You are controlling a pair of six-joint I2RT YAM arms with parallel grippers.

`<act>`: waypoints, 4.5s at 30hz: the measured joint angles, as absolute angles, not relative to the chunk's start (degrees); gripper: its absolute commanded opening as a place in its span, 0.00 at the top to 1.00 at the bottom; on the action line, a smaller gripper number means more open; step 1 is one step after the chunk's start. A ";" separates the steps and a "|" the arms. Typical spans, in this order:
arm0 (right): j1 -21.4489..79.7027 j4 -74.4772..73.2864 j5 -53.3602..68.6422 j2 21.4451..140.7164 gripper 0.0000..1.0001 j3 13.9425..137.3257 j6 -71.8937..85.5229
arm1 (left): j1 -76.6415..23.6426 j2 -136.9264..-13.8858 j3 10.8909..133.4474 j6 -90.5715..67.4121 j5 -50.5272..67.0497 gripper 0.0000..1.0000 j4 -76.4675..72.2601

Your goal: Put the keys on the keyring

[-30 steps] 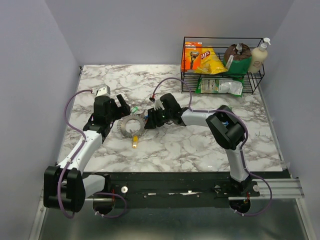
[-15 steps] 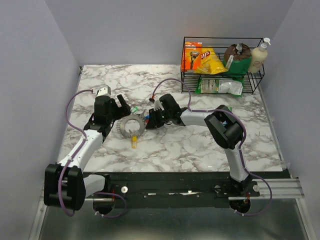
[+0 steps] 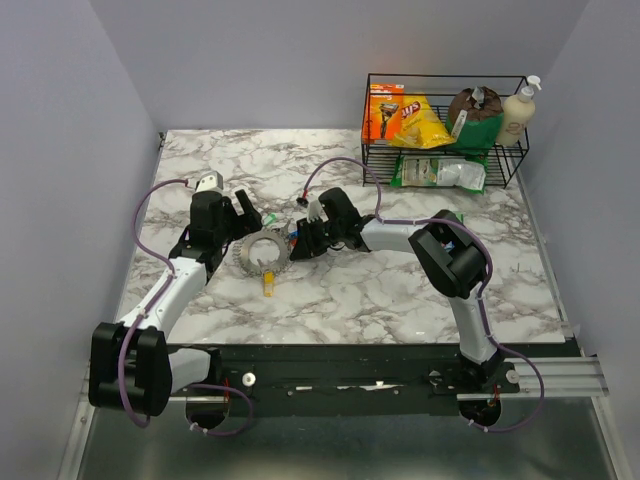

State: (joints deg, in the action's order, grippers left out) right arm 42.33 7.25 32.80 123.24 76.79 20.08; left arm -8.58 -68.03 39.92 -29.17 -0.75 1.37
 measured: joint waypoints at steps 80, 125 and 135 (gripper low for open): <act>42.33 5.65 33.56 113.40 0.56 68.45 10.13 | -8.58 -65.65 36.14 -28.73 0.69 0.01 -0.10; 42.33 -2.22 37.26 116.68 0.52 70.48 10.61 | -8.58 -65.67 36.14 -28.56 2.07 0.01 -0.12; 42.33 4.91 37.30 116.33 0.57 66.98 16.25 | -8.58 -65.67 36.14 -28.56 2.07 0.01 -0.12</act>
